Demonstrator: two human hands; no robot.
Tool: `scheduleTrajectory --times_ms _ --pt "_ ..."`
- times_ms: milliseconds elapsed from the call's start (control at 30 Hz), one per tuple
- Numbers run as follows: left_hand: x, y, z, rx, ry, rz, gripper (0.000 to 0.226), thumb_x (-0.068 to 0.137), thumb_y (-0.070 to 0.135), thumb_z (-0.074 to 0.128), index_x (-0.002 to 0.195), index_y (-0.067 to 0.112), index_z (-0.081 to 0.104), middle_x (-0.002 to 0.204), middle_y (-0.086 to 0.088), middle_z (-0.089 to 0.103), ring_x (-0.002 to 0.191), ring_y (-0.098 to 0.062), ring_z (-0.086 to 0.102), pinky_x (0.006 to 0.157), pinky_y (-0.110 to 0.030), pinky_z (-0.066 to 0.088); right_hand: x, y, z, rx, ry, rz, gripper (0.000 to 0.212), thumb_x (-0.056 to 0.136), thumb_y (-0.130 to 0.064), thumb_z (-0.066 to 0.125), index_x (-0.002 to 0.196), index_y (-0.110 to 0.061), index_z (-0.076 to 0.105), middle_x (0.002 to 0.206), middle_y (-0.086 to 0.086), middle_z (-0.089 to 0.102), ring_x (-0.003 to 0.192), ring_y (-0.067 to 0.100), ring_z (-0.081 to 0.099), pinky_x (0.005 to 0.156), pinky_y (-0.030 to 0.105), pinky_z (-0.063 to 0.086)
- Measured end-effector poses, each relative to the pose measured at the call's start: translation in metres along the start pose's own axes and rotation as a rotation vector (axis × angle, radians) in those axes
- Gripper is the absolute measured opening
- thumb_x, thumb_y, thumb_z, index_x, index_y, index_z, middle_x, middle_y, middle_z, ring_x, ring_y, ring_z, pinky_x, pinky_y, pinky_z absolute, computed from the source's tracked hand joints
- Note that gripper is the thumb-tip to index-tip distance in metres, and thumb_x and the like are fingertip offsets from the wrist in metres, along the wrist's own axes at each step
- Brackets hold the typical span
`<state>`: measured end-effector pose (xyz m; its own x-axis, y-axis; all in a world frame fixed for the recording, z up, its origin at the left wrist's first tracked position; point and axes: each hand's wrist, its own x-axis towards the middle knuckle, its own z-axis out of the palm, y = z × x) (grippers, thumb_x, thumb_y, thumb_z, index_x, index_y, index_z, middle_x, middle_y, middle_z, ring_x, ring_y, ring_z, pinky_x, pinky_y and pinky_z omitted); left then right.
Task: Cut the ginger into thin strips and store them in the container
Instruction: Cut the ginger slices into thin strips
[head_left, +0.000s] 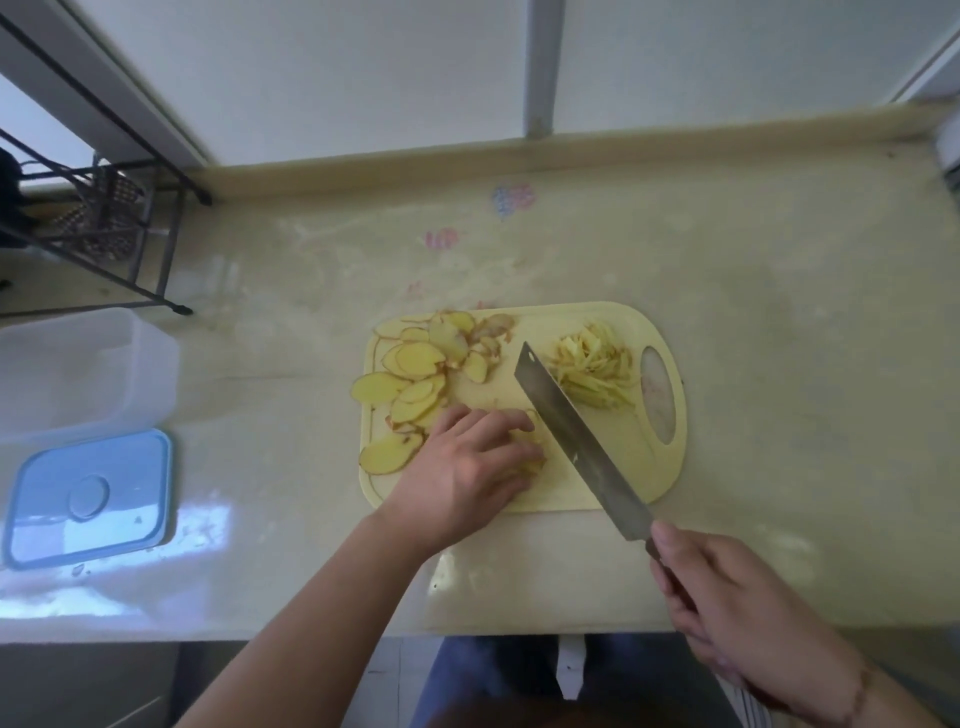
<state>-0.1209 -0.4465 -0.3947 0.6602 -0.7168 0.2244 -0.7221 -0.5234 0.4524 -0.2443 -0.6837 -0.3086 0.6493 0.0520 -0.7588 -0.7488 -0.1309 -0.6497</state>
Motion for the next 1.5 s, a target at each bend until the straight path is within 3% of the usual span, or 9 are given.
scheduleTrajectory --times_ms 233,400,633,833,1067,1167,1233,1367,1500 --pt "-0.003 0.014 0.015 -0.075 0.152 -0.129 0.012 0.088 0.016 0.077 0.099 0.011 0.077 0.113 -0.007 0.067 0.098 -0.024 0.061 0.084 -0.039 0.052 0.004 -0.012 -0.02 -0.094 0.06 0.007 0.068 0.065 -0.082 0.046 0.064 -0.013 0.046 0.052 0.006 0.033 0.037 0.016 0.024 0.038 0.018 0.025" --pt "0.0 0.026 0.026 -0.095 0.234 -0.187 0.016 0.088 0.014 0.079 0.103 0.01 0.076 0.108 -0.007 0.068 0.093 -0.024 0.063 0.081 -0.039 0.051 0.006 -0.012 -0.007 -0.109 0.053 0.014 0.068 0.082 -0.077 0.038 0.071 -0.009 0.045 0.052 0.004 0.033 0.04 0.015 0.026 0.039 0.021 0.024" --pt "0.003 0.014 0.019 0.046 0.189 -0.135 0.025 0.086 0.029 0.079 0.106 0.015 0.077 0.109 0.003 0.071 0.108 -0.029 0.062 0.086 -0.044 0.044 0.008 -0.001 0.011 -0.359 0.121 -0.103 0.092 0.062 -0.1 0.024 0.071 -0.01 0.039 0.05 -0.003 0.034 0.046 0.007 0.032 0.048 0.023 0.028" --pt "0.003 0.015 0.019 -0.004 0.135 -0.093 0.018 0.092 0.022 0.075 0.103 0.008 0.077 0.116 -0.008 0.068 0.106 -0.031 0.063 0.088 -0.044 0.05 0.009 -0.004 0.006 -0.373 0.12 -0.059 0.098 0.057 -0.104 0.021 0.074 -0.009 0.04 0.053 -0.002 0.035 0.049 0.008 0.034 0.051 0.031 0.03" --pt "0.007 0.02 0.014 0.008 0.12 -0.125 0.018 0.093 0.02 0.074 0.102 0.005 0.076 0.108 -0.006 0.072 0.105 -0.029 0.066 0.09 -0.042 0.051 -0.01 -0.023 0.014 -0.503 0.139 -0.038 0.061 0.073 -0.079 0.018 0.078 -0.026 0.047 0.056 0.0 0.049 0.05 0.005 0.049 0.055 0.023 0.041" --pt "0.007 0.021 0.014 -0.002 0.104 -0.135 0.017 0.093 0.018 0.074 0.103 0.005 0.076 0.11 -0.006 0.071 0.108 -0.029 0.066 0.09 -0.043 0.051 -0.011 -0.025 0.011 -0.601 0.224 -0.215 0.06 0.081 -0.071 0.016 0.077 -0.02 0.048 0.076 -0.004 0.062 0.054 -0.002 0.053 0.056 0.006 0.039" --pt "0.008 0.021 0.014 -0.014 0.093 -0.143 0.017 0.093 0.017 0.074 0.105 0.005 0.076 0.113 -0.007 0.071 0.109 -0.031 0.066 0.091 -0.043 0.051 -0.013 -0.029 0.013 -0.534 0.251 -0.16 0.062 0.077 -0.071 0.017 0.078 -0.018 0.049 0.087 -0.009 0.062 0.067 -0.001 0.057 0.06 0.008 0.04" --pt "0.008 0.02 0.012 -0.029 0.062 -0.159 0.02 0.092 0.017 0.074 0.107 0.004 0.075 0.119 -0.007 0.07 0.112 -0.032 0.064 0.094 -0.043 0.05 -0.008 -0.029 0.012 -0.575 0.213 -0.209 0.077 0.087 -0.083 0.011 0.055 -0.026 0.052 0.055 -0.003 0.058 0.058 -0.004 0.055 0.048 -0.003 0.029" --pt "0.01 0.022 0.011 -0.038 0.05 -0.168 0.022 0.092 0.016 0.074 0.11 0.003 0.074 0.121 -0.007 0.069 0.111 -0.031 0.064 0.095 -0.043 0.05 0.007 -0.015 0.017 -0.416 0.192 -0.107 0.092 0.048 -0.106 0.001 0.066 -0.032 0.052 0.039 -0.017 0.05 0.038 -0.002 0.048 0.04 0.006 0.032"
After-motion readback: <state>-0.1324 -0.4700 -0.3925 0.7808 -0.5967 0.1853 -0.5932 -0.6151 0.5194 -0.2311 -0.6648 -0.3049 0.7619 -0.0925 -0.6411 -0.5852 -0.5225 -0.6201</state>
